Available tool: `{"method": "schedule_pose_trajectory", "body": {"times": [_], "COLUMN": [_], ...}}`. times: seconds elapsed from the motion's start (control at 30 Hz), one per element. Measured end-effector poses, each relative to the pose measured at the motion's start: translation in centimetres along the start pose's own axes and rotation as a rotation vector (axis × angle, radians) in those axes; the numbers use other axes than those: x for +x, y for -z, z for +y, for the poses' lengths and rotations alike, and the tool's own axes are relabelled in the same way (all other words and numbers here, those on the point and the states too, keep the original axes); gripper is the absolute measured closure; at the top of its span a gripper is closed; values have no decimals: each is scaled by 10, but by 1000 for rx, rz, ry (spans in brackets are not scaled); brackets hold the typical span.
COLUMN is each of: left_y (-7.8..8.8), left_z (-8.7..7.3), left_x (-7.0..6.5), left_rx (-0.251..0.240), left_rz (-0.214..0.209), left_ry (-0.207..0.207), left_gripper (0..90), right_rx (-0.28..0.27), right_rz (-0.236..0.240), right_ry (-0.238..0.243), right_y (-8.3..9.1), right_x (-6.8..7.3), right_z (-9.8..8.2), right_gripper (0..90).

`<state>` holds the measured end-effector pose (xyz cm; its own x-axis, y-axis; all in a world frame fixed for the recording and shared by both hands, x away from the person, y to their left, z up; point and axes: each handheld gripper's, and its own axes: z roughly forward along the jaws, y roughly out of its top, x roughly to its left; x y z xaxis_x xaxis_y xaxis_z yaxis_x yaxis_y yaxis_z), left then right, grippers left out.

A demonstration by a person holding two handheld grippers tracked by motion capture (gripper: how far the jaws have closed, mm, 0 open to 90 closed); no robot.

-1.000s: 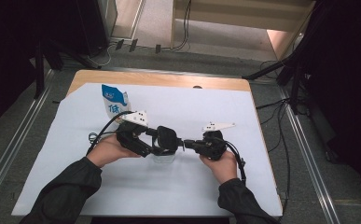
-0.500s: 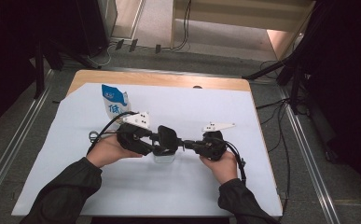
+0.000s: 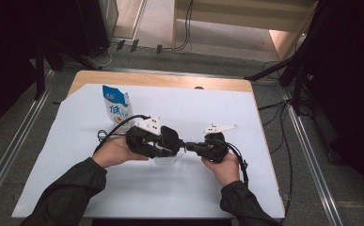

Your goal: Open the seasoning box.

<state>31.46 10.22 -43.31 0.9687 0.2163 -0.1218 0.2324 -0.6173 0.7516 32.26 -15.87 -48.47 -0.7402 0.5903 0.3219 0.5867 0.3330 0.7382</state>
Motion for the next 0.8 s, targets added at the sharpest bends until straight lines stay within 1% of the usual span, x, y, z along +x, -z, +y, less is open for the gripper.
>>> {"method": "schedule_pose_trajectory", "body": {"times": [0.03,0.13,0.2,0.3,0.4,0.5,0.63,0.67,0.8], "left_y": [1,3,3,1,-1,-5,-10,-11,-15], "left_z": [0,0,1,3,5,8,11,12,15], "left_x": [1,0,1,2,2,1,2,2,2], "left_rx": [-5,-12,-20,-49,-66,-68,-72,-76,-67], "left_rz": [-4,1,-4,-12,-19,-28,-32,-41,-43], "left_ry": [5,2,9,39,42,32,36,38,37], "left_gripper": [748,774,775,774,775,774,757,757,762], "right_rx": [1,5,7,6,3,2,2,-1,-5], "right_rz": [-1,3,2,3,1,3,-6,-11,-12], "right_ry": [0,1,3,1,-1,-3,3,5,-5], "right_y": [0,0,0,0,0,0,0,0,0], "right_x": [0,1,1,1,2,2,3,4,4], "right_z": [0,-1,-1,-1,-1,-2,-2,-3,-4], "right_gripper": [900,900,900,900,900,900,900,900,900]}}
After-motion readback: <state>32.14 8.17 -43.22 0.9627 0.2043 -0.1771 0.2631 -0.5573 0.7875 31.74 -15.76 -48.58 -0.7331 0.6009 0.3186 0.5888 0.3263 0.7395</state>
